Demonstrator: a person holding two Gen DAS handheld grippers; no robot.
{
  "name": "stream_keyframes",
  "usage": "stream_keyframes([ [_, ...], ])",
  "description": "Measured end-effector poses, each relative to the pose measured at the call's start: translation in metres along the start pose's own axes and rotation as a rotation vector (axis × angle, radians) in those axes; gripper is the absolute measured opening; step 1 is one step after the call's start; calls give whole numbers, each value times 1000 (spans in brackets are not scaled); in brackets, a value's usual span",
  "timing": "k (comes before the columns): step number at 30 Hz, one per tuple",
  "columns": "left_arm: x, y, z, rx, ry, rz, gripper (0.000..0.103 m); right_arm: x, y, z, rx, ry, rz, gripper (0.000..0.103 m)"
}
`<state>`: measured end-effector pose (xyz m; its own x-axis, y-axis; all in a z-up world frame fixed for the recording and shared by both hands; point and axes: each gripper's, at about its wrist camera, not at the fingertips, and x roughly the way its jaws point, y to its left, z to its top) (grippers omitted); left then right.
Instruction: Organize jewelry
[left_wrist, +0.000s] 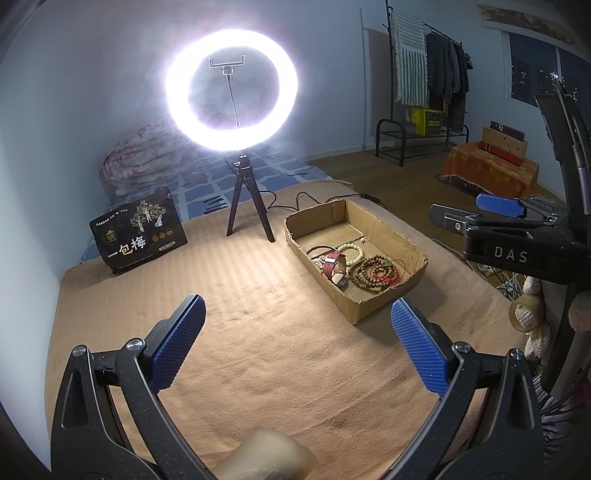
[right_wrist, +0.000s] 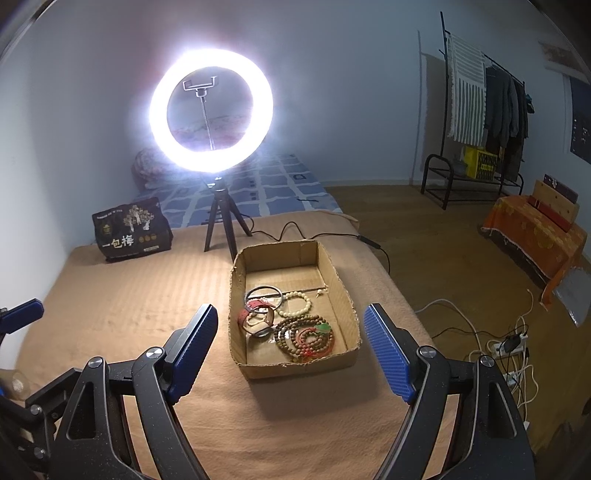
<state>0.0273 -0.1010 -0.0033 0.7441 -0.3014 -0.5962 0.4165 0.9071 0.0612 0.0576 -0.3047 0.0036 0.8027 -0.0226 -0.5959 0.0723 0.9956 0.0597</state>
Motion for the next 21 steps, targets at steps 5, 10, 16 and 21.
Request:
stream_keyframes([
  [5,0,0,0,-1,0,2,102,-1,1,1,-3,-4,-4,81],
  [10,0,0,0,-2,0,2,102,-1,0,1,1,-4,-4,81],
  [16,0,0,0,-1,0,2,102,-2,1,1,-7,-1,-2,81],
  [21,1,2,1,-3,-2,4,102,-2,1,1,-7,-2,-2,81],
])
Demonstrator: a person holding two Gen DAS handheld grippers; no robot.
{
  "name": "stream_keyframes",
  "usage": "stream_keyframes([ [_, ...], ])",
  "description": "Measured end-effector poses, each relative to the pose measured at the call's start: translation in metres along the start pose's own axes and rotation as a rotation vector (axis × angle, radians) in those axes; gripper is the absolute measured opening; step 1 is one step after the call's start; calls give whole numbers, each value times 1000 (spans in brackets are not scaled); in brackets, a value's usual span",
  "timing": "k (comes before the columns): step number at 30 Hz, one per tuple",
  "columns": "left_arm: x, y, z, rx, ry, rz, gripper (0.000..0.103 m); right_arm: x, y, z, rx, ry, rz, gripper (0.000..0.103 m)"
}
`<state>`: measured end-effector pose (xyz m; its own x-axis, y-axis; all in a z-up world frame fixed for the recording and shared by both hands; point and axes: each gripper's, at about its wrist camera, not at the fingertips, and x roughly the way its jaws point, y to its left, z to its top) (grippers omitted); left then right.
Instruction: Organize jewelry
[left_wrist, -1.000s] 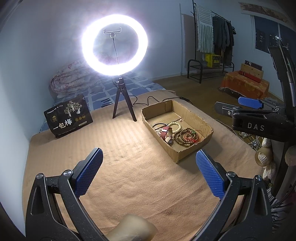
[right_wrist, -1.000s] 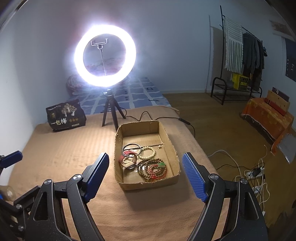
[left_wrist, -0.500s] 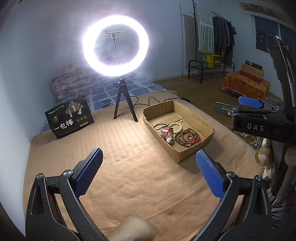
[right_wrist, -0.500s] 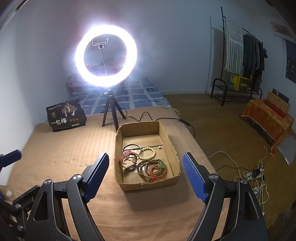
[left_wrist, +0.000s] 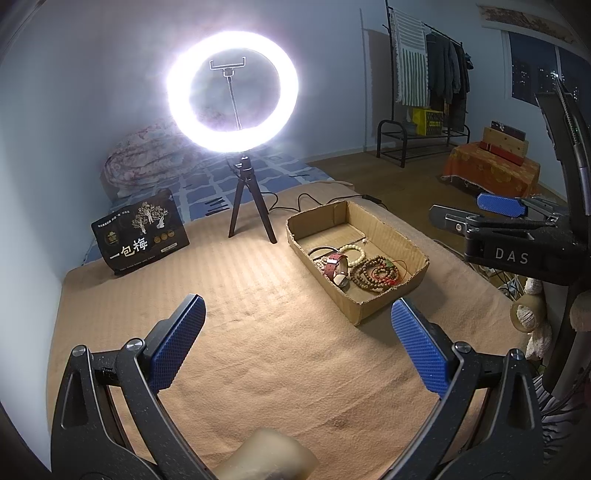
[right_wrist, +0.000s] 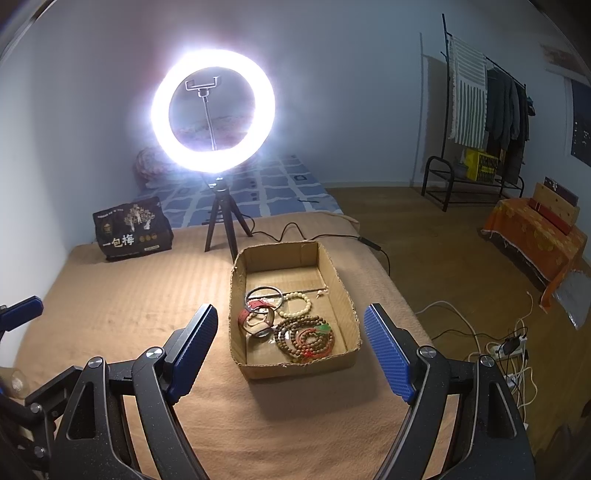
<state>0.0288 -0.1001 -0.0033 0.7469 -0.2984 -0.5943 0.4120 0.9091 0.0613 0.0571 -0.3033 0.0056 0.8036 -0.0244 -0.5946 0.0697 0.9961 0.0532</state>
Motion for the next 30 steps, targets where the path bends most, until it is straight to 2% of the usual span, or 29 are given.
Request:
stream_keyframes([
  [30,-1,0,0,1,-2,0,103,0,1,0,-1,0,-1,81],
])
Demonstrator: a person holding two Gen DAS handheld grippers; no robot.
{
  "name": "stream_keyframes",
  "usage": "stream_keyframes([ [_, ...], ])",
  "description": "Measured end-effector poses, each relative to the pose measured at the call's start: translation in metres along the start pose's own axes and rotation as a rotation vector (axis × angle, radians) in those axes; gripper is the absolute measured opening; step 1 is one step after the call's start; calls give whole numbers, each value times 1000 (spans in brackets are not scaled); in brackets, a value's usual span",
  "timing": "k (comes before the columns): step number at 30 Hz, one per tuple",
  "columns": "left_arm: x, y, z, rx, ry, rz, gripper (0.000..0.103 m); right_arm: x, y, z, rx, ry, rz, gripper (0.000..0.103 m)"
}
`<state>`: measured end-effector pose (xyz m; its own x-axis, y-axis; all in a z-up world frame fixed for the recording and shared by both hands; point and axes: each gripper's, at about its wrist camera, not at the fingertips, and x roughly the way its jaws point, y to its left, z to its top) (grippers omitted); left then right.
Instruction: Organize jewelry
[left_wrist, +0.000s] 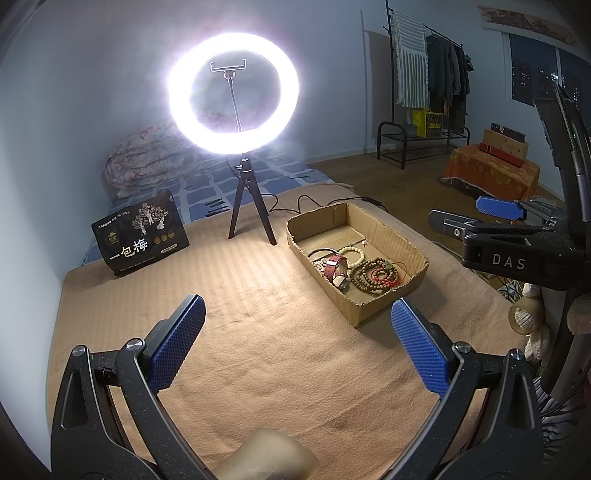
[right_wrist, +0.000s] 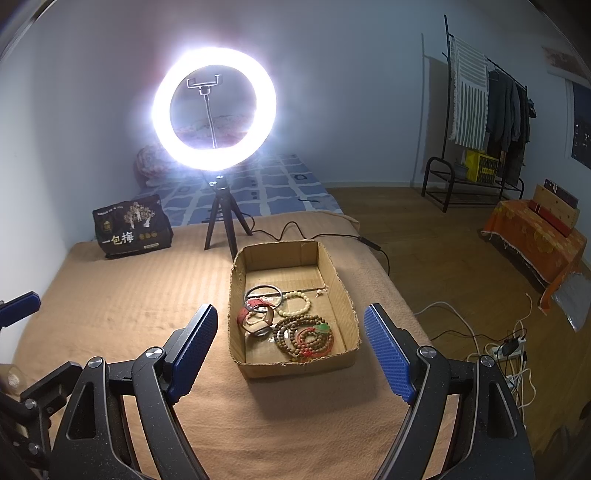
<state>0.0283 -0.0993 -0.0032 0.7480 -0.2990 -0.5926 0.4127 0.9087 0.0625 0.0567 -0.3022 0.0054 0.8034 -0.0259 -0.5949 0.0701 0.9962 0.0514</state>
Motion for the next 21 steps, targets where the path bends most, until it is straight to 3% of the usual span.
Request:
stream_keyframes([
  [21,0,0,0,0,-1,1,103,0,-3,-1,-4,4,3,81],
])
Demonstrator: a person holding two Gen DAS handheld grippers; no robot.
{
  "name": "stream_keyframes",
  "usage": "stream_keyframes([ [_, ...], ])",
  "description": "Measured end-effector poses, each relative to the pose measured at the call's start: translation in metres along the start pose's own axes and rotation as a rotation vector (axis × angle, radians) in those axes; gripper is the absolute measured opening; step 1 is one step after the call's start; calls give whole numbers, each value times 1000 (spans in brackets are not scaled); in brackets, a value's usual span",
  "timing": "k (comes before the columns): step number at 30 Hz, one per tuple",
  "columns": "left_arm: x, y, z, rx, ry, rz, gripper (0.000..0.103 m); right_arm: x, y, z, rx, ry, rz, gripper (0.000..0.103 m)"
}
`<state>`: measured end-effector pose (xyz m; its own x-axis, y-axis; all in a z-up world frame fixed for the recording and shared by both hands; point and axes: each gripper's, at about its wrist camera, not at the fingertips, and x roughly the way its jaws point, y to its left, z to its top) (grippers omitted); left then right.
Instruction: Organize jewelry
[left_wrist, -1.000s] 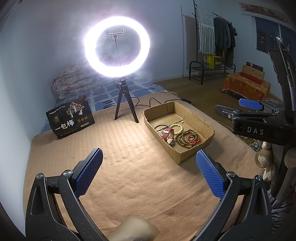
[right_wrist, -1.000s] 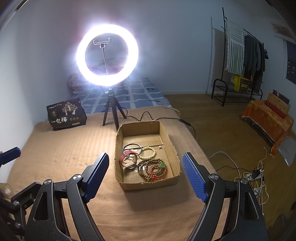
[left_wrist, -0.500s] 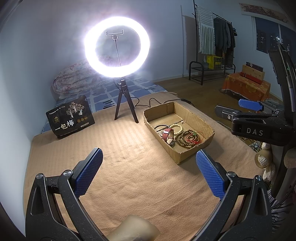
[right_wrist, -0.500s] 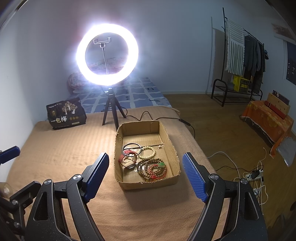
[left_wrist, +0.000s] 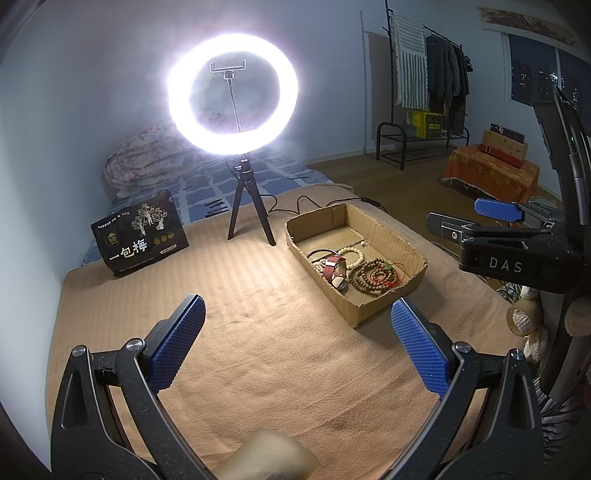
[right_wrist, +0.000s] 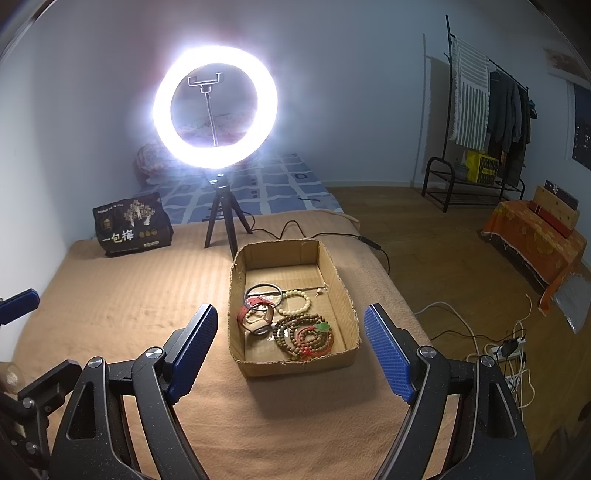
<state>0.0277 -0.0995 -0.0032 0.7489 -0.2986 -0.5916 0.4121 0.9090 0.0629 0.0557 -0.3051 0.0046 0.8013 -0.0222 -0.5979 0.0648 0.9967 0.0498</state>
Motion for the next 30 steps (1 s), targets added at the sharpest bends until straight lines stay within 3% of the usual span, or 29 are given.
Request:
stream_keyframes([
  [30,0,3,4,-14,1,8,103,4,1,-2,-27,8,6,81],
])
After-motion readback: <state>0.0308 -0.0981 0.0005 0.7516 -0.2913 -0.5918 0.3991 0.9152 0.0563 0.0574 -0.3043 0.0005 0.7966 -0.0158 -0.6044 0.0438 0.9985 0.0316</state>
